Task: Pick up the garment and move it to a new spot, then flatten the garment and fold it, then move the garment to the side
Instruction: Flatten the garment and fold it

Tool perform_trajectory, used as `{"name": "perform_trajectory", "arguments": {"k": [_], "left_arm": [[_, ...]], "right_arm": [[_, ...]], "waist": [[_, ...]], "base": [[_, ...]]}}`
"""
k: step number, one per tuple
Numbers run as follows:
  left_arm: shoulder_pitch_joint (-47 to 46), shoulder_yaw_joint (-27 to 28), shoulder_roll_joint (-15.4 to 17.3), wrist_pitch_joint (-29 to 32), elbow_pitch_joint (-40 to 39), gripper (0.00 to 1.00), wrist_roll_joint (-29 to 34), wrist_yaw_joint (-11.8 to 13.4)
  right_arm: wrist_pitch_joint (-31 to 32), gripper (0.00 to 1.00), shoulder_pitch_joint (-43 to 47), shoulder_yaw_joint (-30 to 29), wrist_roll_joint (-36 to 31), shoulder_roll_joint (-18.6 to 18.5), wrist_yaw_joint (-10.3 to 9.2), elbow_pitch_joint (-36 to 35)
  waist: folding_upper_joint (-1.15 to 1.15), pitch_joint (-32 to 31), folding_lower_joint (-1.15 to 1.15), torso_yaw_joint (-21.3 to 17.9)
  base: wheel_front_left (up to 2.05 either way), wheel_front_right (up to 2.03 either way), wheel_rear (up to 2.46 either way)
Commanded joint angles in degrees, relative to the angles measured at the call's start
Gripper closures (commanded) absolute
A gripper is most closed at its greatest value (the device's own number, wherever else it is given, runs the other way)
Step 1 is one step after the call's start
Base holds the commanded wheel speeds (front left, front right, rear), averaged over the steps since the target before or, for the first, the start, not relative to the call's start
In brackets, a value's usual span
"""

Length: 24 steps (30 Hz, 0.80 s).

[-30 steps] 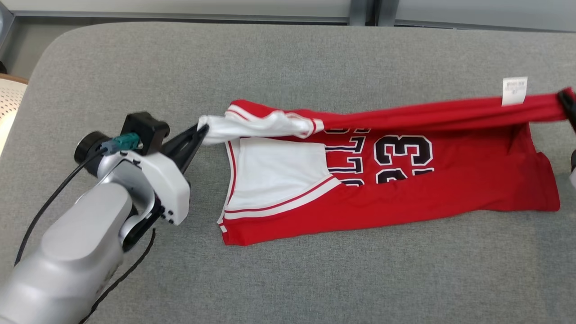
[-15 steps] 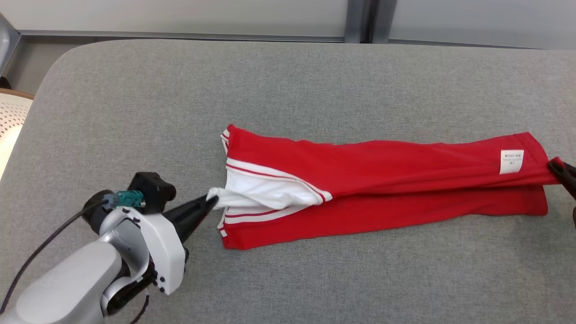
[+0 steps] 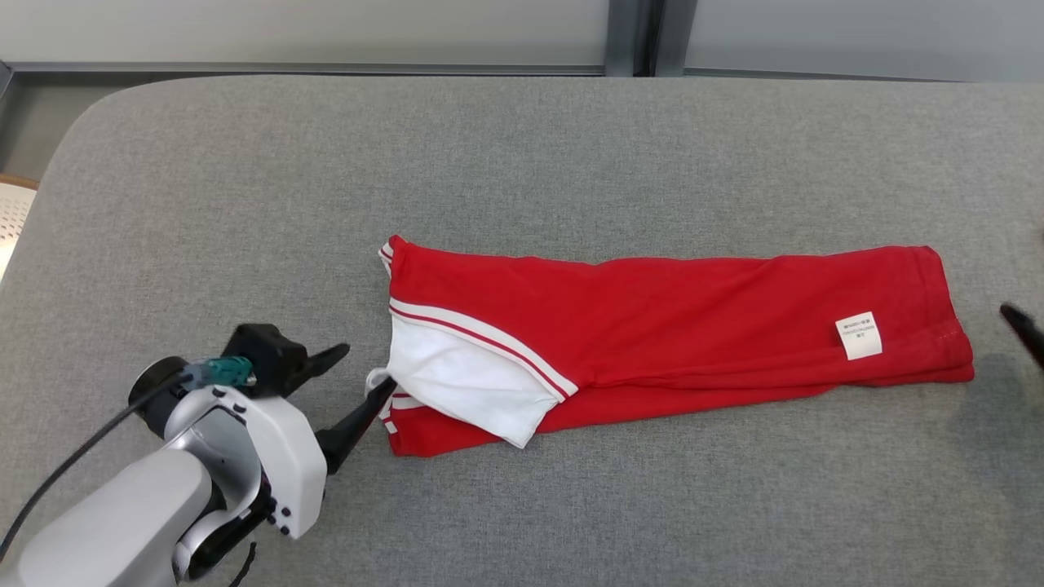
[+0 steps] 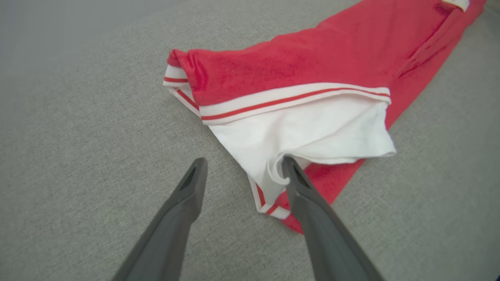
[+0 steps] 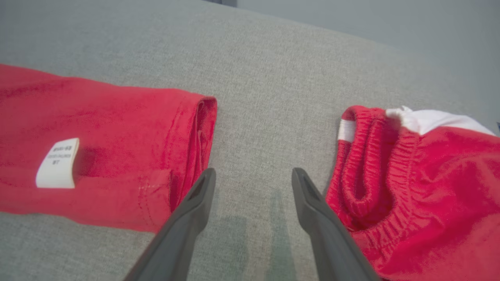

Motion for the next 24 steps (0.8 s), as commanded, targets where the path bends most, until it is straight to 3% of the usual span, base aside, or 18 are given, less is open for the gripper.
{"name": "perform_trajectory", "arguments": {"k": [1, 8, 12, 15, 20, 21, 24], "left_arm": [[0.4, 0.9, -0.2, -1.1, -0.1, 0.0, -0.9, 0.4], [0.4, 8.6, -2.2, -11.5, -0.1, 0.0, -3.7, 5.5], [2.2, 14.6, -4.8, -18.5, -0.4, 0.0, -7.3, 7.9], [4.2, 19.2, -7.3, -20.6, -1.3, 0.0, -7.3, 9.1], [11.5, 34.5, -17.1, -20.8, -5.5, 0.0, -2.0, 8.4], [14.6, 39.8, -21.2, -20.8, -6.5, 0.0, 2.4, 7.1], [18.8, 45.6, -27.0, -20.9, -6.3, 0.0, 8.9, 4.1]], "right_arm": [[-1.7, 0.0, -0.8, -1.3, 0.6, 0.1, -0.11, 0.7], [-13.1, 0.0, -2.4, -7.9, 0.1, 4.3, -0.11, 4.6], [-16.0, 0.0, -2.3, -12.5, -3.8, 7.9, -0.11, 3.9], [-16.1, 0.0, -0.7, -23.7, -9.5, 11.4, -0.11, 0.3], [-16.0, 0.0, 11.1, -43.4, -24.4, 19.5, -0.08, -10.0], [-16.0, 0.0, 16.6, -49.1, -30.0, 23.3, -0.08, -14.5], [-16.0, 0.0, 23.8, -55.2, -36.3, 28.5, -0.08, -20.3]], "waist": [[0.0, -0.3, 0.0, -0.1], [0.0, -2.2, 0.0, -0.6], [0.0, -3.6, 0.0, -1.1], [0.0, -4.4, 0.0, -1.4], [0.0, -5.8, 0.0, -1.1], [0.0, -6.2, 0.0, -1.0], [0.0, -6.8, 0.0, -0.8]], "base": [[0.0, 0.0, 0.0], [0.0, 0.0, 0.0], [0.0, 0.0, 0.0], [0.0, 0.0, 0.0], [0.0, 0.0, 0.0], [0.0, 0.0, 0.0], [0.0, 0.0, 0.0]]}}
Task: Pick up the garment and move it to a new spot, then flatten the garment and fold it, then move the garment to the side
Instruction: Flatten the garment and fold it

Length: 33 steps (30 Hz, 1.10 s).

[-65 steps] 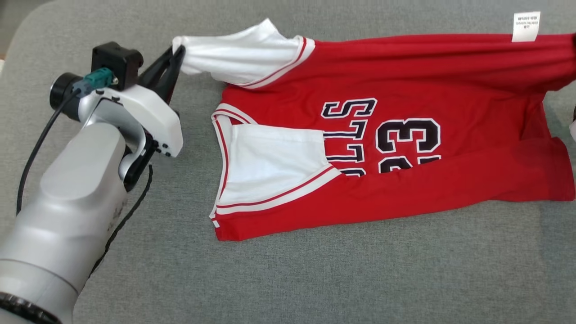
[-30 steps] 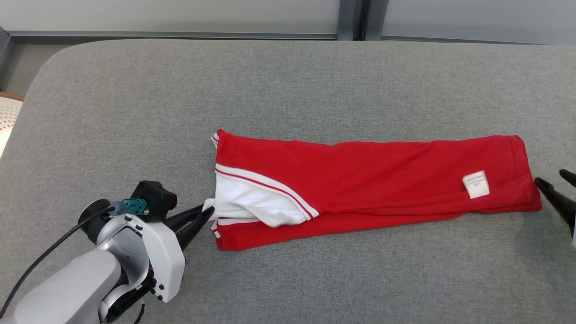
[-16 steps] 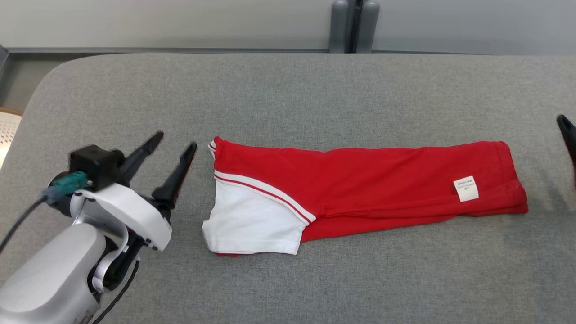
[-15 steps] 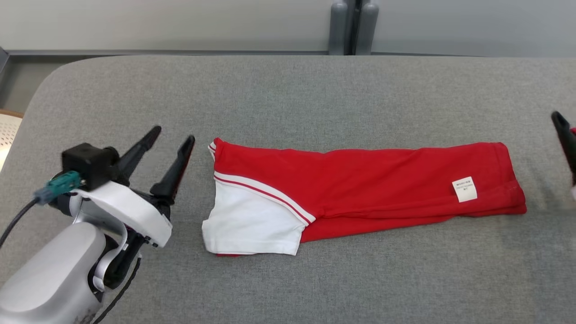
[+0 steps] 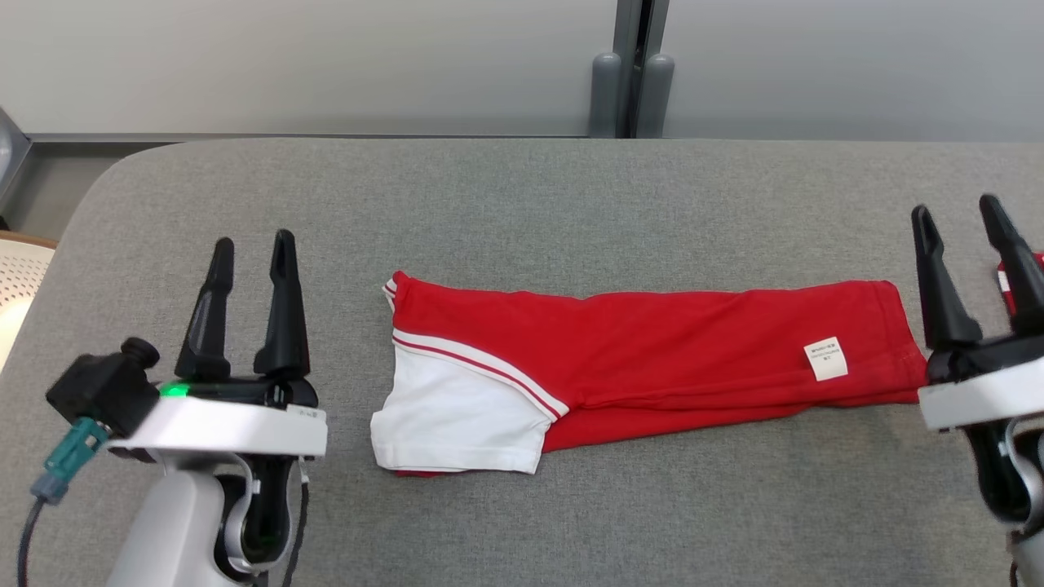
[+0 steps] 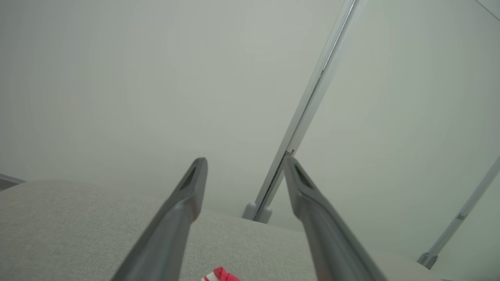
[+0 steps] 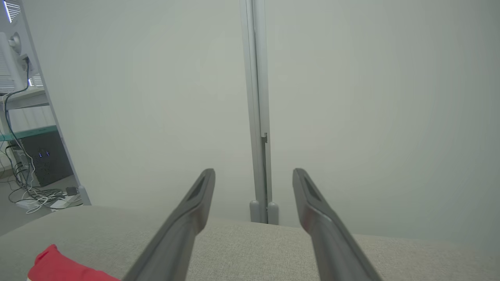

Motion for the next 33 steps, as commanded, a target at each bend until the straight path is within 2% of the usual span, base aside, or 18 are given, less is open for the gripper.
{"name": "perform_trajectory", "arguments": {"k": [1, 4, 9, 17, 26, 33], "left_arm": [[2.0, 2.3, -2.0, -0.2, 0.7, 0.0, 3.2, -1.6], [4.5, 5.6, -5.0, -0.2, 2.2, 0.0, 8.7, -4.4], [7.7, 8.1, -7.4, -0.2, 4.7, 0.0, 14.8, -6.8], [7.6, 8.2, -8.0, -0.2, 6.6, 0.0, 15.3, -7.9], [4.9, 5.5, -7.9, -0.2, 7.6, 0.0, 14.7, -8.2], [3.7, 3.9, -8.0, -0.2, 8.2, 0.0, 14.5, -8.1]], "right_arm": [[0.0, 0.0, 3.0, -2.0, -2.5, 1.8, -0.02, -2.2], [0.0, 0.0, 7.6, -5.0, -6.0, 5.2, -0.01, -4.8], [0.0, 0.0, 11.9, -7.1, -9.2, 8.5, -0.01, -5.3], [0.0, 0.0, 11.7, -10.4, -7.8, 10.4, -0.01, -1.0], [5.4, 0.0, 3.4, -14.8, -1.5, 9.7, -0.01, 15.6], [9.1, 0.0, -2.5, -15.6, 0.0, 8.7, -0.01, 27.8]], "waist": [[0.0, -0.4, 0.0, 0.1], [0.0, -0.6, 0.0, 0.2], [0.0, -0.8, 0.0, 0.4], [0.0, 0.6, 0.0, 1.3], [0.0, 4.4, 0.0, 3.3], [0.0, 6.1, 0.0, 4.8]], "base": [[0.0, 0.0, 0.0], [0.0, 0.0, 0.0], [0.0, 0.0, 0.0], [0.0, 0.0, 0.0], [0.0, 0.0, 0.0], [0.0, 0.0, 0.0]]}}
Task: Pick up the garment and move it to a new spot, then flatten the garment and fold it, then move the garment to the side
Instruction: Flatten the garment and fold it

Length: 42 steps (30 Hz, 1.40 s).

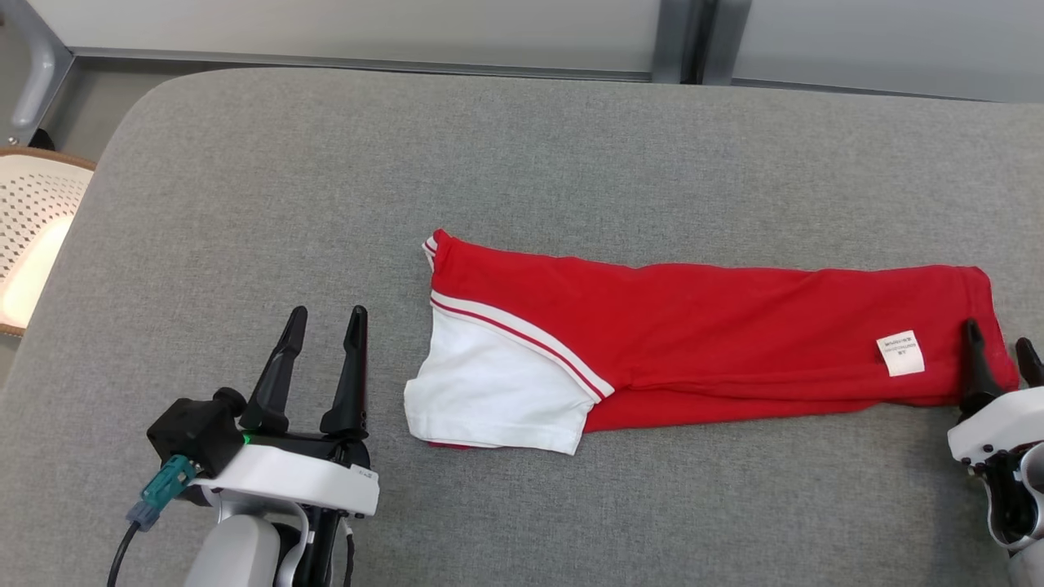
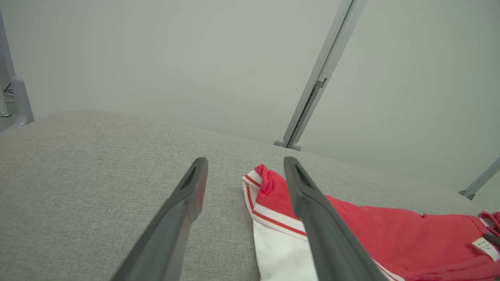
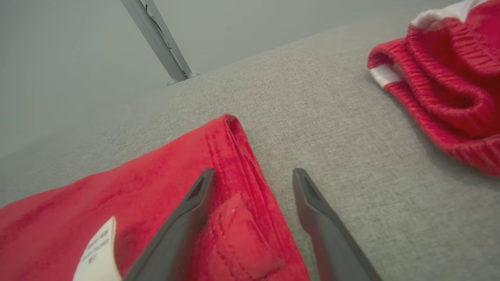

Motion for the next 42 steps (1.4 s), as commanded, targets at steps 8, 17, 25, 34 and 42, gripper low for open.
{"name": "perform_trajectory", "arguments": {"k": [8, 17, 25, 34, 42], "left_arm": [[-1.1, 0.0, 0.2, -0.2, 0.1, 0.0, -0.5, -0.2], [-0.6, 1.1, 0.2, -0.2, 0.5, 0.0, -0.3, 0.0], [0.4, 1.1, 0.2, -0.2, 1.2, 0.0, -1.0, 0.0], [1.5, 1.2, 0.2, -0.2, 1.9, 0.0, -1.4, -0.1], [1.7, 0.7, 0.2, -0.2, 2.6, 0.0, -1.4, -0.1]], "right_arm": [[3.8, 0.26, -2.5, 4.0, 3.8, -0.2, 0.0, 5.9], [0.5, 1.0, -2.2, 6.3, 7.3, -3.1, -0.07, 6.5], [-6.7, 1.0, -4.5, 3.3, 2.2, -7.7, -0.06, 12.0], [-8.3, 1.0, -5.9, 5.8, -1.3, -3.8, 0.0, 6.3], [-4.3, 1.0, -3.9, 12.0, -2.1, 1.6, 0.0, -6.9]], "waist": [[0.0, 0.5, 0.0, 0.9], [0.0, -0.9, 0.0, -0.6], [0.0, -3.1, 0.0, -2.4], [0.0, -5.2, 0.0, -3.2], [0.0, -6.4, 0.0, -2.0]], "base": [[0.0, 0.0, 0.0], [0.0, 0.0, 0.0], [0.0, 0.0, 0.0], [0.0, 0.0, 0.0], [0.0, 0.0, 0.0]]}}
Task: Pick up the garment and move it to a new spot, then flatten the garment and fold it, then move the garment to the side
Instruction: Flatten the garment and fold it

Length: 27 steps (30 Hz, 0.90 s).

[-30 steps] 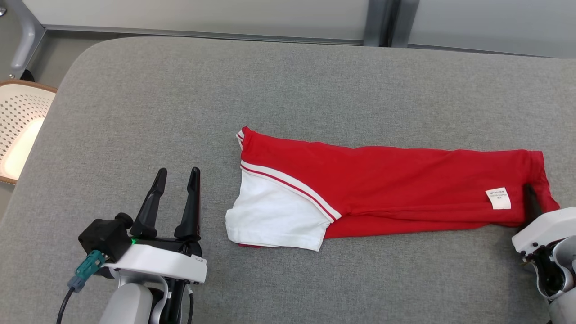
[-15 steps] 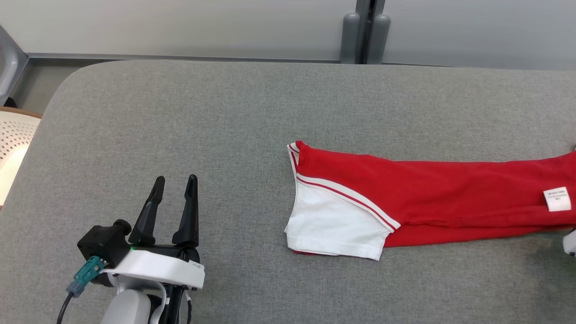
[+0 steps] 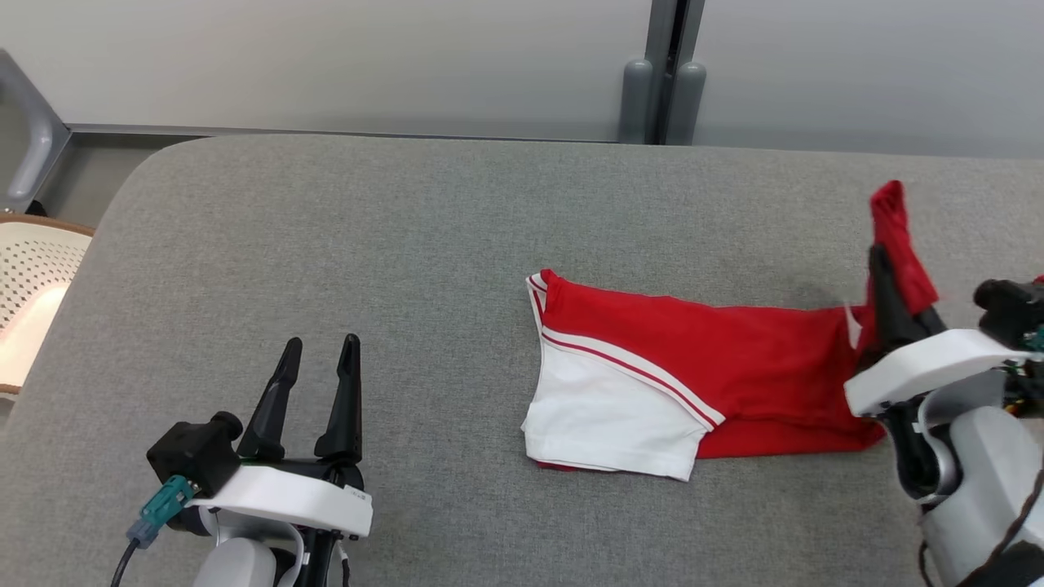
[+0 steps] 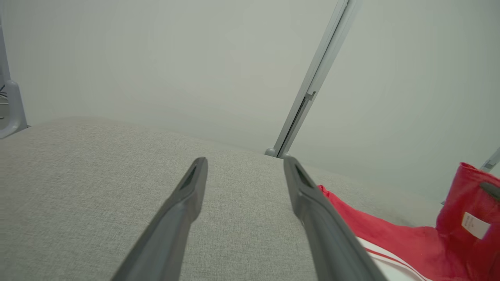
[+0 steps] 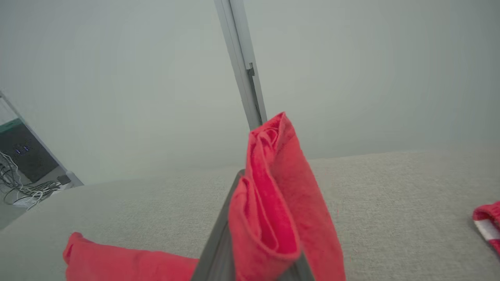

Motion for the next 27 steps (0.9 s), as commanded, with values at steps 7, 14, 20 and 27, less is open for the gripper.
{"name": "perform_trajectory", "arguments": {"k": [7, 14, 20, 27], "left_arm": [[0.9, -0.2, 0.2, -0.2, 0.3, 0.0, -0.4, -0.1], [0.3, -1.6, 0.2, -0.2, 0.6, 0.0, -1.4, 0.3], [0.3, -2.3, 0.2, -0.2, 0.7, 0.0, -2.0, 0.8], [0.5, -3.4, 0.3, -0.2, 1.4, 0.0, -2.7, 0.9]], "right_arm": [[5.9, 1.0, 4.1, 5.9, 0.7, 6.6, 0.0, -12.4], [7.1, 1.0, 5.7, 10.5, -1.4, 11.5, 0.0, -14.2], [5.1, 1.0, 5.0, 12.0, 0.2, 12.7, 0.0, -8.9], [2.6, 0.0, 4.0, 18.1, 5.7, 13.0, 0.0, -4.1]], "waist": [[0.0, -0.5, 0.0, 2.1], [0.0, 0.0, 0.0, 4.7], [0.0, 0.9, 0.0, 6.8], [0.0, 1.3, 0.0, 8.7]], "base": [[0.0, 0.0, 0.0], [0.0, 0.0, 0.0], [0.0, 0.0, 0.0], [0.0, 0.0, 0.0]]}}
